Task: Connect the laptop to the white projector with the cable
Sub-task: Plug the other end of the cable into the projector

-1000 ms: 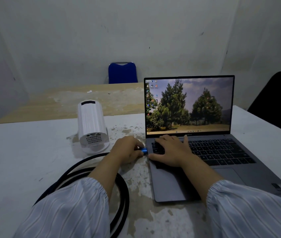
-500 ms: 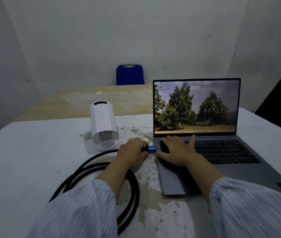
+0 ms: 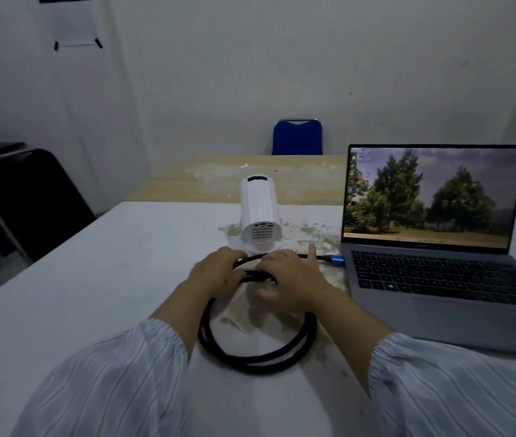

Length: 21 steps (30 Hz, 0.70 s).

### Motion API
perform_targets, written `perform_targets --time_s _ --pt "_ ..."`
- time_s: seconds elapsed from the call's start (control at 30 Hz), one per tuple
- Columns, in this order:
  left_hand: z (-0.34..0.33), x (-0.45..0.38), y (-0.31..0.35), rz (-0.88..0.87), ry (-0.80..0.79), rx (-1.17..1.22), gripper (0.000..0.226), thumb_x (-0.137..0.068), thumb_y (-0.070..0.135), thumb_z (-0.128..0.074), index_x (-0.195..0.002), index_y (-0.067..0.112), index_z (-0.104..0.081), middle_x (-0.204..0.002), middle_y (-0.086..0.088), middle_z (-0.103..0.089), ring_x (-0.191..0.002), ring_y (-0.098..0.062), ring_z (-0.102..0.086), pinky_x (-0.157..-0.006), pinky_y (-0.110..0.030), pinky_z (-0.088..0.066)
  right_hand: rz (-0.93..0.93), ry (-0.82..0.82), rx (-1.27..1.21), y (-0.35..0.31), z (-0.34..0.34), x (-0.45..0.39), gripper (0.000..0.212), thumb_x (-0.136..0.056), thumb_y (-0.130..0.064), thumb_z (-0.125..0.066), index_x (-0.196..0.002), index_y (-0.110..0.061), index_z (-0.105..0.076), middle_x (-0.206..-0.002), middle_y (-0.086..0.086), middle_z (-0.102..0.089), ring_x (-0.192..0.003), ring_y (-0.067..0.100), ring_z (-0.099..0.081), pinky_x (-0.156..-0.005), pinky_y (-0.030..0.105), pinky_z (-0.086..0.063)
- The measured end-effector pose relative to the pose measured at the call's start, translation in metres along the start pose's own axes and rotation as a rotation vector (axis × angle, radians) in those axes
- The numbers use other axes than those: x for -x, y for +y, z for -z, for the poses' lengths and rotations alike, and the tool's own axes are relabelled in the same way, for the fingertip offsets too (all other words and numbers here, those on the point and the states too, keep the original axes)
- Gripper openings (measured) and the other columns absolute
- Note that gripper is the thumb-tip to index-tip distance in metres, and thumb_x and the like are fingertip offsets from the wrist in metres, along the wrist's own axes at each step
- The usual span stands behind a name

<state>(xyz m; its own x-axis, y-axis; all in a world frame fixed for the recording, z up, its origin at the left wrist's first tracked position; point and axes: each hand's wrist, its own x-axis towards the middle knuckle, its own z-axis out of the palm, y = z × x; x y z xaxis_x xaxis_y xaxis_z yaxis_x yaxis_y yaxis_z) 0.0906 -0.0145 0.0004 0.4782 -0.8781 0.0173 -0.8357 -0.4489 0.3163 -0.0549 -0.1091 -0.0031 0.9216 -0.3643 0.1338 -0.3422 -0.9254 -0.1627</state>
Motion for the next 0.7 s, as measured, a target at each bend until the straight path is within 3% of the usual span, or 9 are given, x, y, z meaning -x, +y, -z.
perform_targets --time_s 0.2,0.43,0.57,0.7 --pt "0.009 0.046 -0.043 0.178 -0.017 0.059 0.048 -0.087 0.039 -0.057 -0.127 0.013 -0.055 -0.129 -0.014 -0.053 -0.115 -0.030 -0.055 -0.095 -0.039 -0.047 0.119 -0.058 -0.035 -0.046 -0.017 0.004 0.048 -0.082 -0.052 -0.049 -0.125 -0.032 -0.050 -0.139 -0.007 -0.046 -0.135 0.018 -0.029 -0.102 0.072 0.012" --pt "0.021 0.076 -0.051 0.233 -0.094 0.102 0.025 -0.079 0.024 -0.064 -0.098 0.007 -0.067 -0.097 -0.013 -0.066 -0.078 -0.020 -0.054 -0.069 -0.028 -0.043 0.252 -0.073 0.113 -0.082 -0.023 0.004 0.050 -0.082 -0.033 -0.048 -0.131 -0.029 -0.044 -0.141 -0.002 -0.044 -0.134 0.023 -0.030 -0.103 0.073 0.006" --pt "0.029 0.084 -0.049 0.264 -0.141 0.082 0.009 -0.076 0.015 -0.057 -0.073 0.011 -0.065 -0.072 -0.012 -0.051 -0.065 -0.022 -0.044 -0.060 -0.028 -0.038 0.239 -0.071 0.112 -0.091 -0.020 0.006 0.047 -0.085 -0.029 -0.047 -0.132 -0.024 -0.045 -0.140 0.000 -0.044 -0.133 0.024 -0.032 -0.104 0.072 0.004" --pt "0.035 0.090 -0.053 0.273 -0.138 0.207 0.017 -0.075 0.012 -0.053 -0.065 0.006 -0.066 -0.065 -0.013 -0.051 -0.061 -0.022 -0.041 -0.055 -0.027 -0.034 0.209 -0.034 0.068 -0.094 -0.015 0.006 0.048 -0.087 -0.027 -0.046 -0.135 -0.023 -0.040 -0.144 -0.001 -0.040 -0.134 0.023 -0.031 -0.107 0.069 0.004"
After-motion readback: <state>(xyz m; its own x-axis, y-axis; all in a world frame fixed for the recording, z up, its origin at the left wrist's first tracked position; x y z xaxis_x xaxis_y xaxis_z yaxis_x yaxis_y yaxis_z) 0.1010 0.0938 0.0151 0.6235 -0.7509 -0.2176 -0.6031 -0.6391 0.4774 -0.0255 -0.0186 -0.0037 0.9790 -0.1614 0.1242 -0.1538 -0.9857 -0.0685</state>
